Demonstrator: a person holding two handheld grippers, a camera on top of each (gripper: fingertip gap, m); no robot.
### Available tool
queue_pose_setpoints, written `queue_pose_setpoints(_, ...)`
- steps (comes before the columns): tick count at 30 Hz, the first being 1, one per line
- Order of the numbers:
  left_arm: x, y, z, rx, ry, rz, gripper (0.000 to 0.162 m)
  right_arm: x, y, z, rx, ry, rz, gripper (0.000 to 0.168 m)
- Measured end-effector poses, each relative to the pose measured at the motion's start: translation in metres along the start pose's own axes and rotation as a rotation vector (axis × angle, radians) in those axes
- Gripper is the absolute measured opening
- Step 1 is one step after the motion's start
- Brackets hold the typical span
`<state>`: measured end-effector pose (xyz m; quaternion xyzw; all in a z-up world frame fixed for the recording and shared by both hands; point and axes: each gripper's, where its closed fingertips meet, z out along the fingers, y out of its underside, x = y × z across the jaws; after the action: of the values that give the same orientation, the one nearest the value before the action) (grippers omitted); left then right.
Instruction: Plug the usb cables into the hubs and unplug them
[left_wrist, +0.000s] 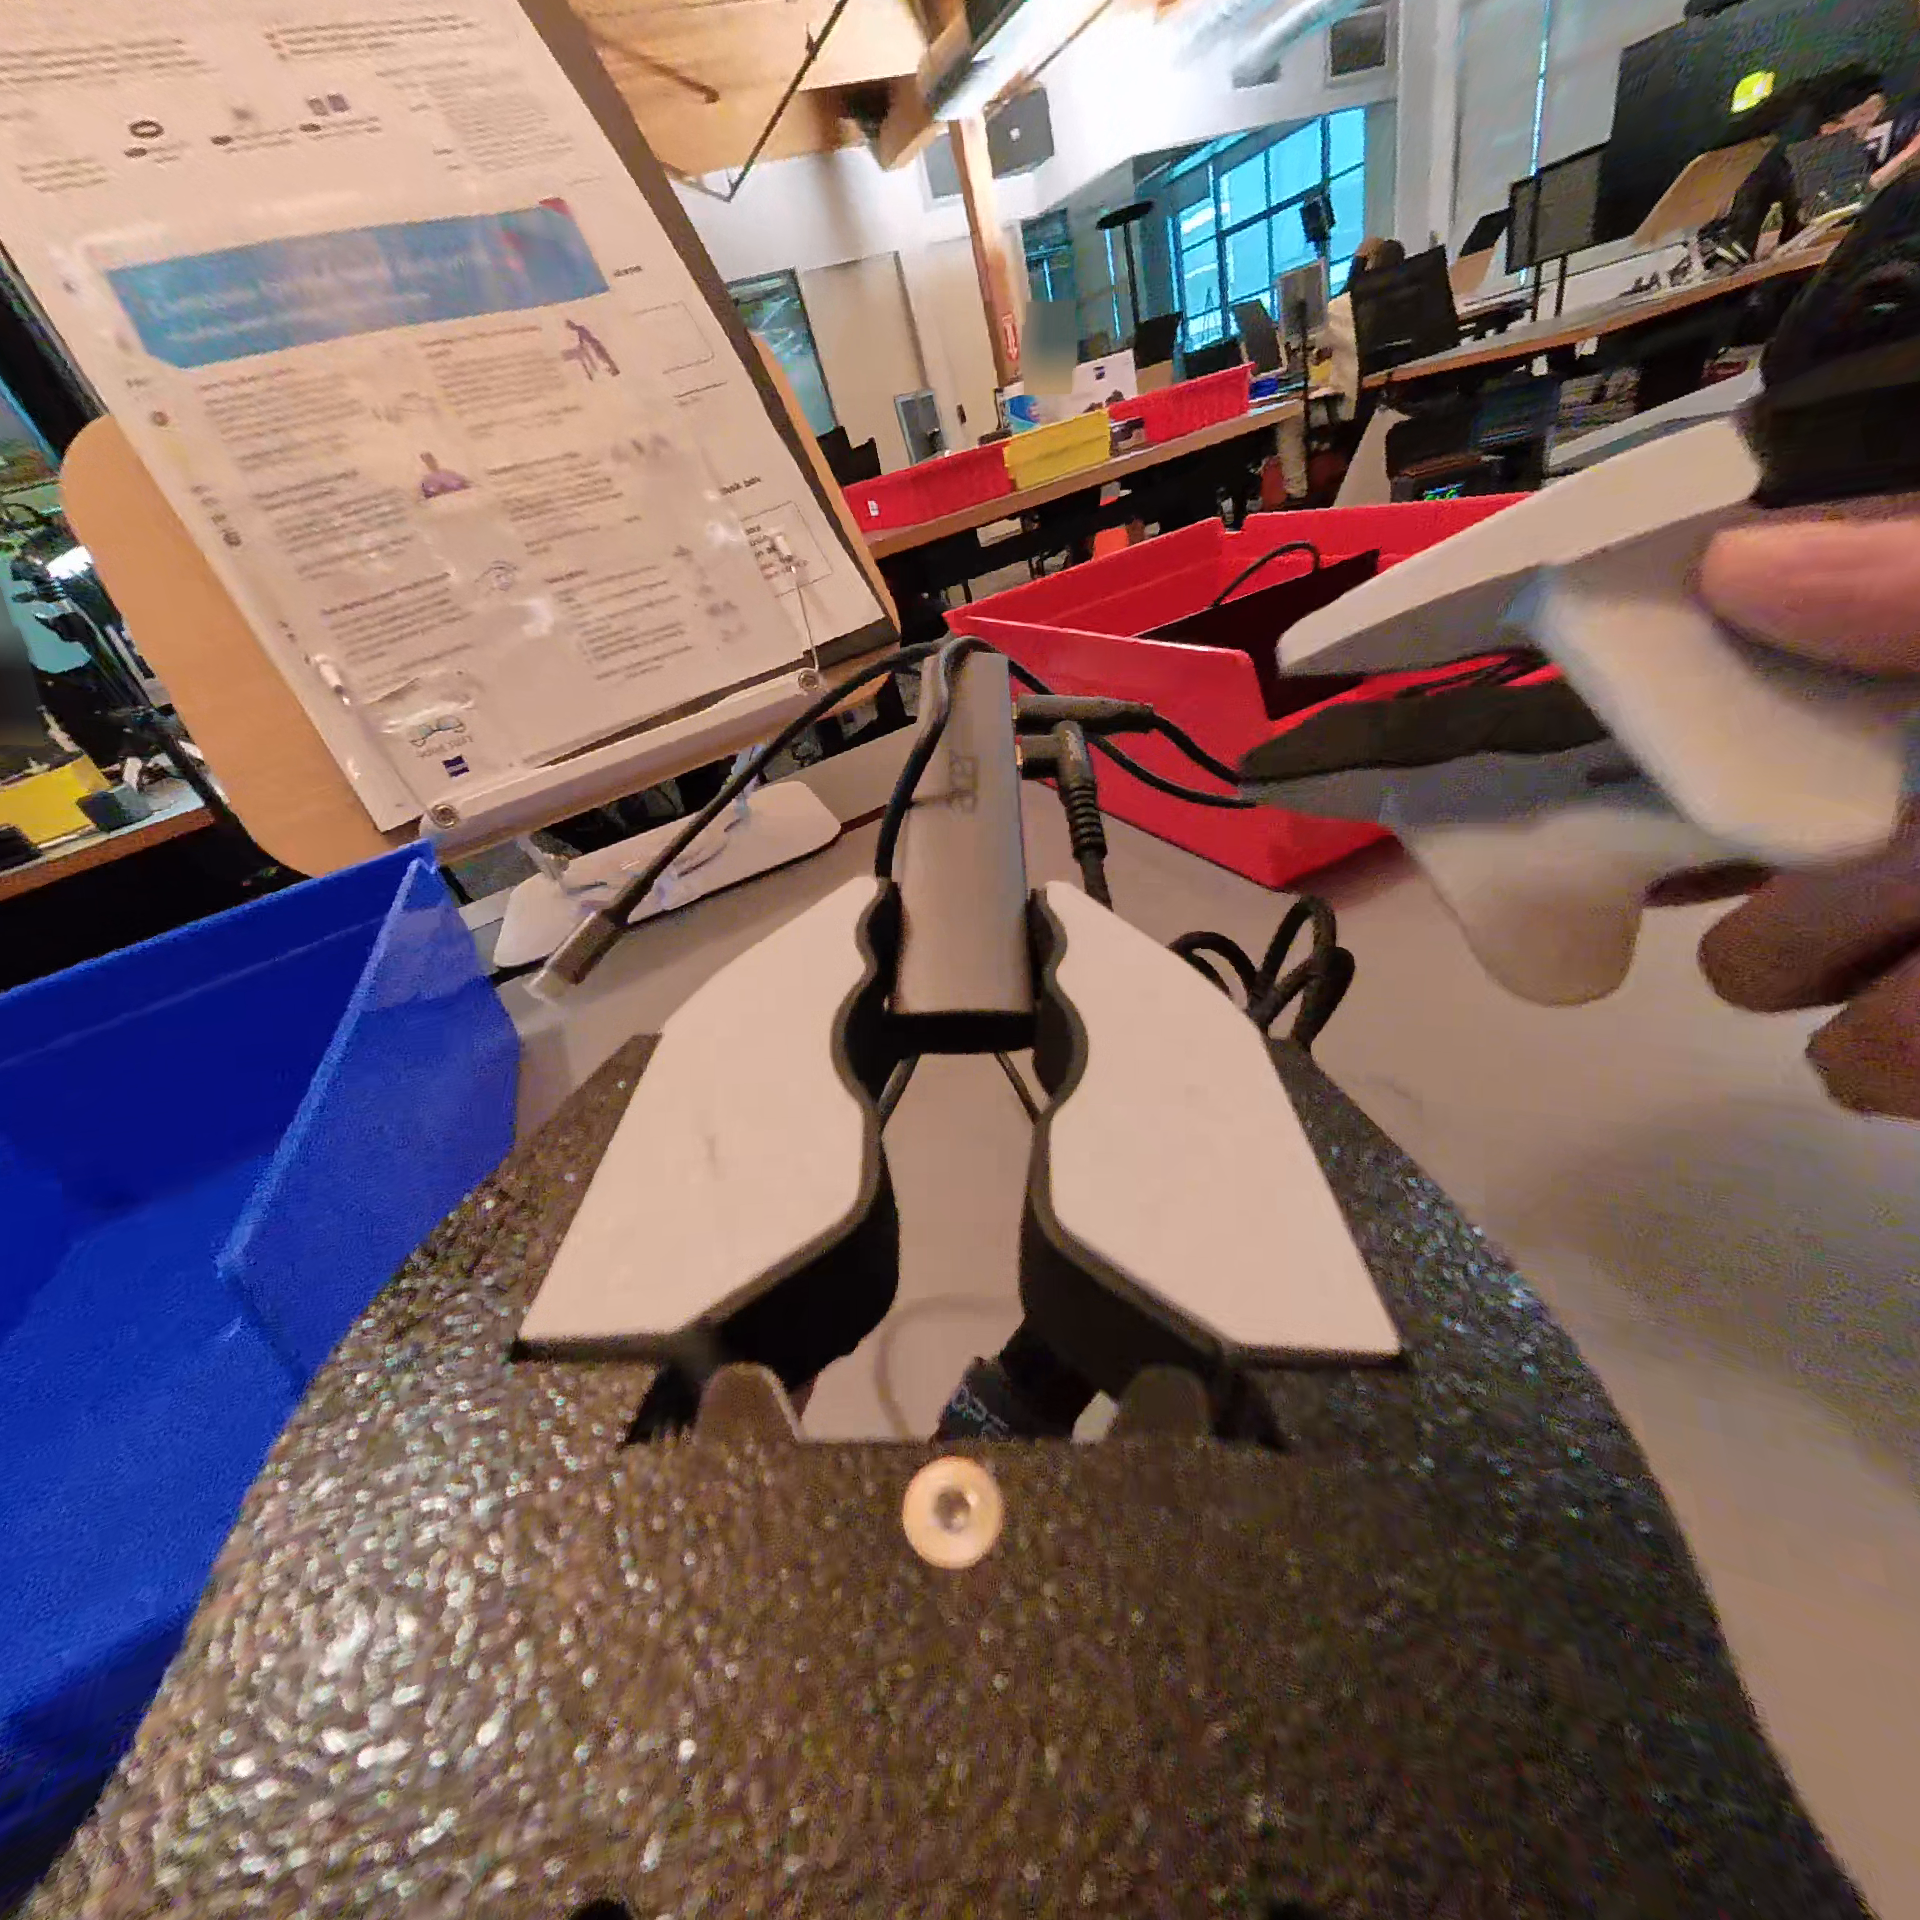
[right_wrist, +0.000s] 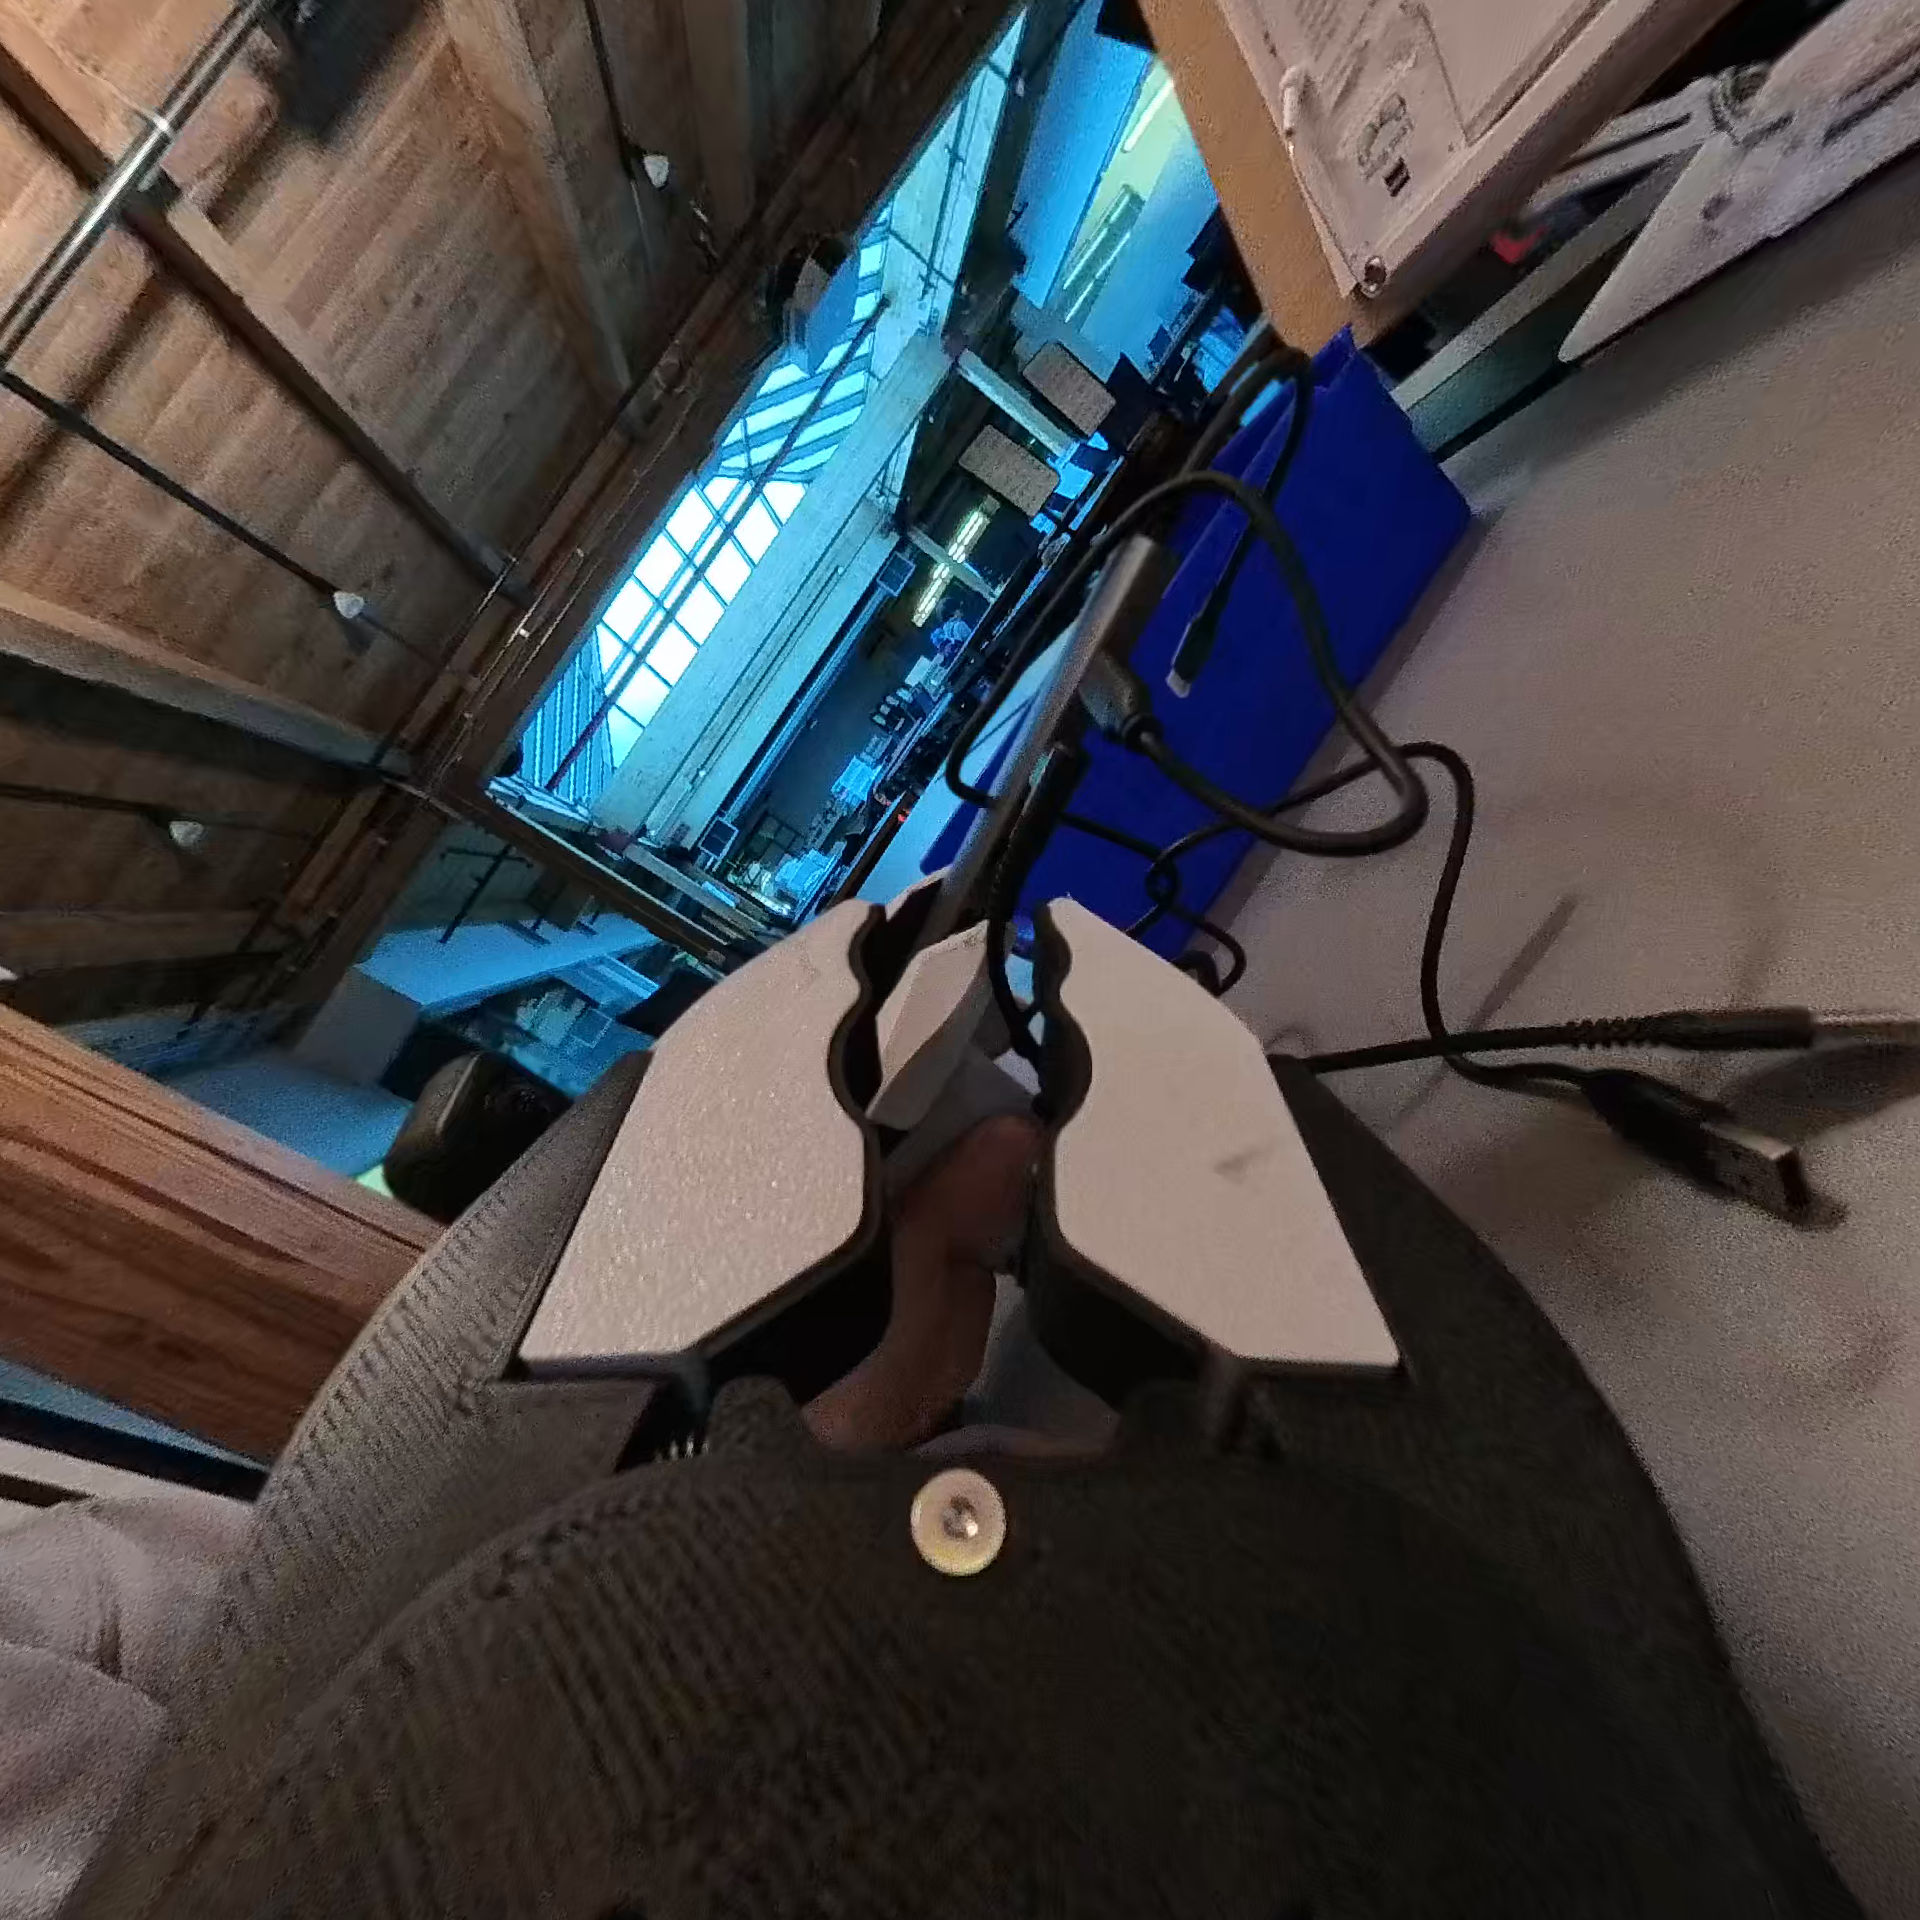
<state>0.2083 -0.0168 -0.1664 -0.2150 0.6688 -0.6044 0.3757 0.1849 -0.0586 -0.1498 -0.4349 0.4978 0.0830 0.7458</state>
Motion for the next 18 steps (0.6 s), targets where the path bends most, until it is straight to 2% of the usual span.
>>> queue_pose_setpoints(2, 0.009, 0.002, -0.002, -0.014, -0.005, -0.033, 0.023, 0.009, 0.005, 0.005, 0.027, 0.0, 0.087, 0.026)
queue_pose_setpoints(7, 0.02, 0.012, -0.006, -0.07, -0.003, -0.076, 0.023, 0.024, -0.009, -0.003, 0.205, -0.04, 0.246, 0.011)
queue_pose_setpoints(10, 0.024, 0.016, -0.006, -0.088, -0.005, -0.086, 0.023, 0.024, -0.001, 0.003, 0.147, -0.05, 0.265, 0.009)
queue_pose_setpoints(14, 0.024, 0.015, -0.006, -0.089, -0.021, -0.068, 0.023, 0.031, 0.0, 0.003, 0.158, -0.014, 0.26, 0.003)
queue_pose_setpoints(16, 0.023, 0.015, -0.007, -0.082, -0.033, -0.064, 0.023, 0.035, 0.003, 0.002, 0.142, 0.012, 0.249, 0.005)
queue_pose_setpoints(18, 0.023, 0.014, -0.008, -0.074, -0.032, -0.068, 0.023, 0.041, 0.005, 0.002, 0.132, 0.073, 0.224, 0.021)
